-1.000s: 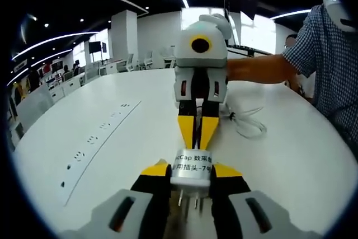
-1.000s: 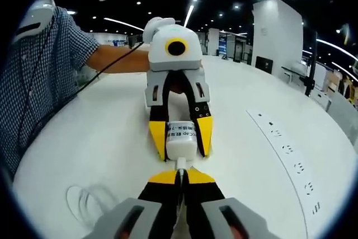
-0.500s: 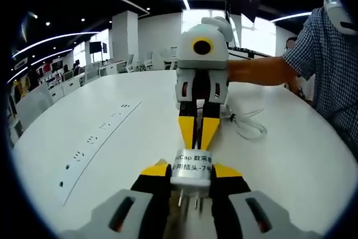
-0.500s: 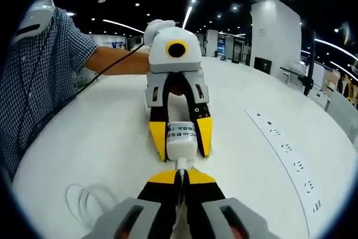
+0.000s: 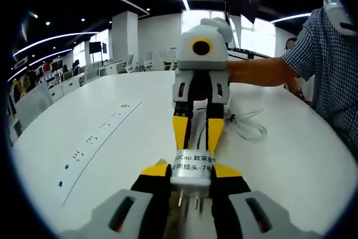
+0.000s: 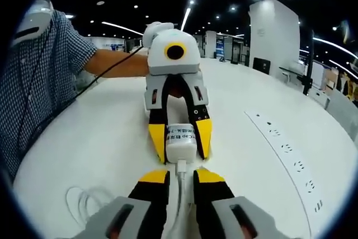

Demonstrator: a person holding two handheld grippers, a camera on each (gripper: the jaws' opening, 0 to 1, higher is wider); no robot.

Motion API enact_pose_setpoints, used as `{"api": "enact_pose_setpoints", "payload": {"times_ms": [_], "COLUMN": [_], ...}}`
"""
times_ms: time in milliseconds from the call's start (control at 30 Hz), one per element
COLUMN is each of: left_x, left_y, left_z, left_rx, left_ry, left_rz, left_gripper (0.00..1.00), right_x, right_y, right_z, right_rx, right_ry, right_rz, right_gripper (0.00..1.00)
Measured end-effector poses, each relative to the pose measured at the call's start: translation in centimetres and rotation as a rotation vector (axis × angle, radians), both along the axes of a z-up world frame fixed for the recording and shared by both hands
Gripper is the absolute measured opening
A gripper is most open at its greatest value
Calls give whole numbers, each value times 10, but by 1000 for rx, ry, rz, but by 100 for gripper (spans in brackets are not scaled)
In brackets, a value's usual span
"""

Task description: Plug the desk Type‑C cable into the charger adapter.

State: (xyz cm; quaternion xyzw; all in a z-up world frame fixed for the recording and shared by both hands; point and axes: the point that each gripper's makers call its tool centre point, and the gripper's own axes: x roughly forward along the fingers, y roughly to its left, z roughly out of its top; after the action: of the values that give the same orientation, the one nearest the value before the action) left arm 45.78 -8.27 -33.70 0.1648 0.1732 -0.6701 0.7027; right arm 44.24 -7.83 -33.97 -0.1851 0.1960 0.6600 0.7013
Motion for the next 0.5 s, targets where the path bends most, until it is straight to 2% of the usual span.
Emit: {"api": "enact_pose_setpoints", "payload": {"times_ms": [67, 400, 467, 500], "left_x": [0, 0, -1, -3], "left_y": [-1, -2, -3, -4], "left_z": [0, 0, 1, 2], "left_rx": [-1, 4, -5, -12], "left_ry": [0, 10, -16, -10], "left_rz": [0, 0, -28, -33], "left_gripper": [28, 29, 39, 45], "right_x": [-2, 3, 2, 2], "right_y": [3, -2, -3, -3], "right_z": [3, 2, 3, 3], "right_rx": [21, 10, 10, 10], "right_ry": [2, -12, -13, -15], "right_rz": [4, -1, -2, -1], "right_gripper": [27, 31, 32, 32]}}
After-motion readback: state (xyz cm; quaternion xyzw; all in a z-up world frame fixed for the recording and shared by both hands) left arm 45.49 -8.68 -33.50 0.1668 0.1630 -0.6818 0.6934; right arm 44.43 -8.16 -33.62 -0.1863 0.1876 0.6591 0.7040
